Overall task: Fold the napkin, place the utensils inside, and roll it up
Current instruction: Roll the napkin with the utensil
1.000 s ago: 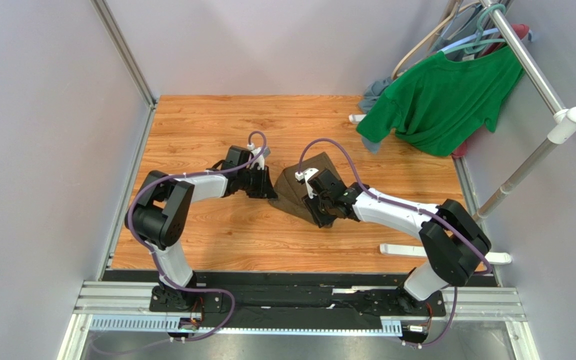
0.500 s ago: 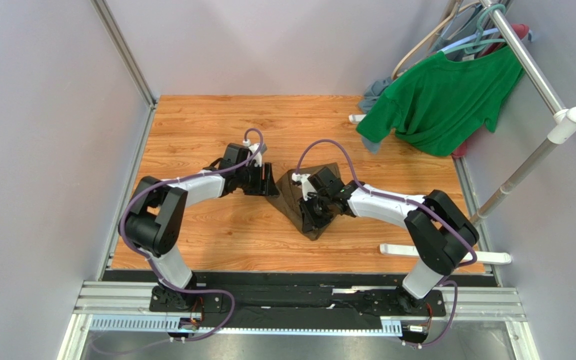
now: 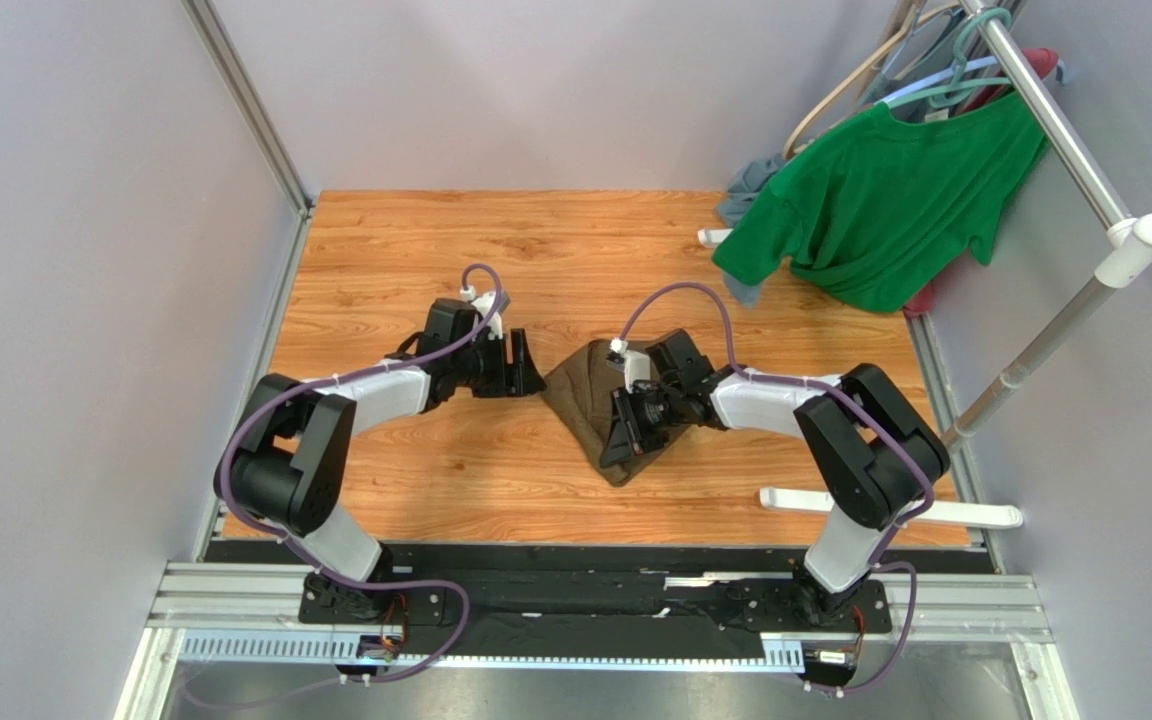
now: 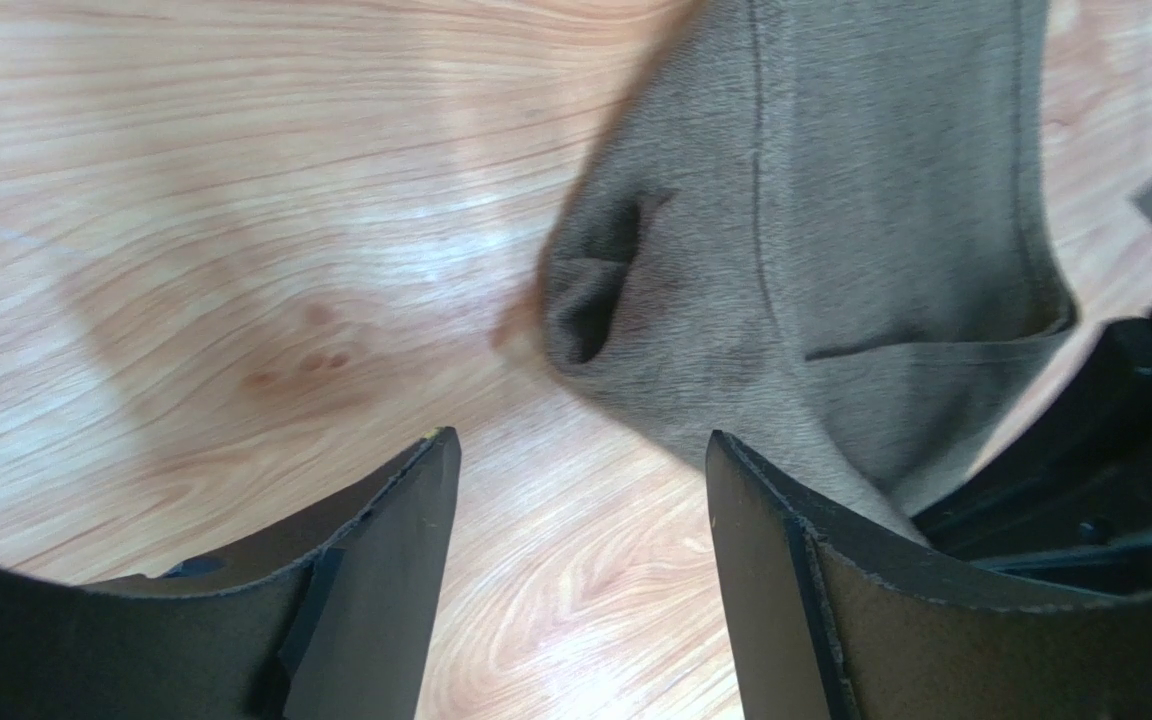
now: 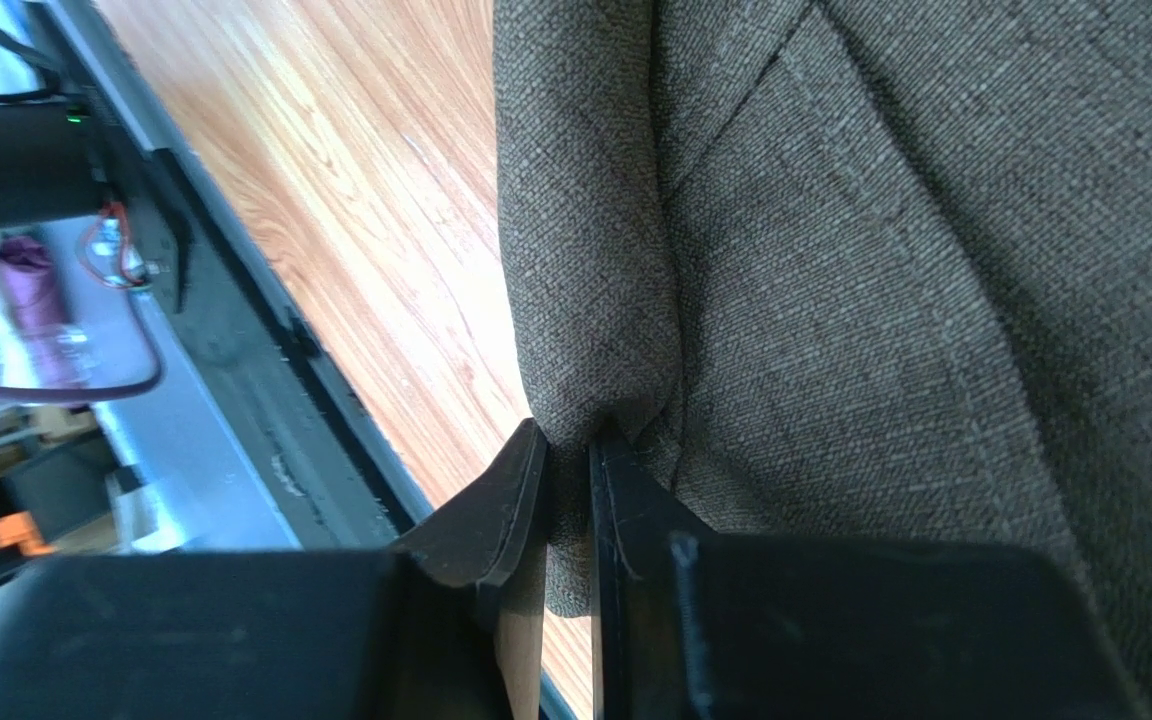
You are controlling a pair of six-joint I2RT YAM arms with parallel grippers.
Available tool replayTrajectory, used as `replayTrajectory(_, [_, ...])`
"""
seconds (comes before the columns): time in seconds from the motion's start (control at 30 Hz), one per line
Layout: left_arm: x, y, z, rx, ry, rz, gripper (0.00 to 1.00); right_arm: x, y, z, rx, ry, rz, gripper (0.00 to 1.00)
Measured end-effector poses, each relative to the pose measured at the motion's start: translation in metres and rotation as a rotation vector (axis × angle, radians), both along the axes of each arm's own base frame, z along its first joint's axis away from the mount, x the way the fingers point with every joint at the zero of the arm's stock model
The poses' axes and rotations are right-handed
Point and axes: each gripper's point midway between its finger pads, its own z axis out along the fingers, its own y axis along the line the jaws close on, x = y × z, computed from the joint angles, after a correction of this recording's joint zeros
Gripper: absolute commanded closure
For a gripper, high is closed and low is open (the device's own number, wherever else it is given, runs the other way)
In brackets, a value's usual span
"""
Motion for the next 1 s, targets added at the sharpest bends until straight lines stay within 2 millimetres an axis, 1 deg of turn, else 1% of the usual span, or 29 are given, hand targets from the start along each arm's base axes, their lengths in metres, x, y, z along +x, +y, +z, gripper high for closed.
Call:
replayTrajectory(0.23, [0.011, -0.016, 0.003, -0.088, -0.034, -0.016, 0.27, 0.003, -0.002, -0.001, 0.051, 0.060, -0.020, 1.00])
replayTrajectory(0.4, [0.019, -0.023, -0.010, -0.104, -0.020, -0.033, 0.28, 0.004, -0.004, -0.002, 0.069, 0.073, -0.026, 1.00])
replayTrajectory(0.43, [0.022, -0.026, -0.009, -0.113, -0.025, -0.040, 0.28, 0.004, -0.004, -0.002, 0.070, 0.075, -0.027, 1.00])
replayTrajectory(0.53, [0.030, -0.031, -0.008, -0.125, -0.040, -0.052, 0.29, 0.004, -0.004, -0.002, 0.074, 0.081, -0.027, 1.00])
replayTrajectory(0.63, [0.035, -0.035, -0.009, -0.139, -0.050, -0.066, 0.33, 0.004, -0.003, -0.002, 0.080, 0.086, -0.023, 1.00])
replayTrajectory(0.73, [0.036, -0.039, -0.010, -0.157, -0.053, -0.082, 0.40, 0.004, -0.004, -0.002, 0.083, 0.090, -0.022, 1.00])
replayTrajectory(0.77, [0.036, -0.040, -0.011, -0.162, -0.052, -0.086, 0.46, 0.004, -0.004, -0.002, 0.083, 0.090, -0.023, 1.00])
replayTrajectory(0.83, [0.035, -0.042, -0.013, -0.173, -0.048, -0.099, 0.52, 0.004, -0.004, -0.002, 0.083, 0.091, -0.023, 1.00])
replayTrajectory(0.87, [0.035, -0.043, -0.014, -0.175, -0.045, -0.102, 0.63, 0.004, -0.004, -0.002, 0.084, 0.090, -0.023, 1.00])
replayTrajectory(0.9, [0.034, -0.044, -0.015, -0.179, -0.044, -0.106, 0.67, 0.004, -0.004, -0.002, 0.084, 0.091, -0.023, 1.00])
replayTrajectory(0.93, [0.034, -0.045, -0.016, -0.182, -0.041, -0.108, 0.72, 0.004, -0.004, -0.002, 0.084, 0.090, -0.022, 0.95])
replayTrajectory(0.97, [0.033, -0.046, -0.017, -0.185, -0.037, -0.112, 0.81, 0.004, -0.004, -0.002, 0.084, 0.091, -0.023, 0.93])
replayTrajectory(1.0, [0.032, -0.047, -0.018, -0.186, -0.033, -0.115, 0.85, 0.004, -0.004, -0.002, 0.082, 0.091, -0.024, 0.89])
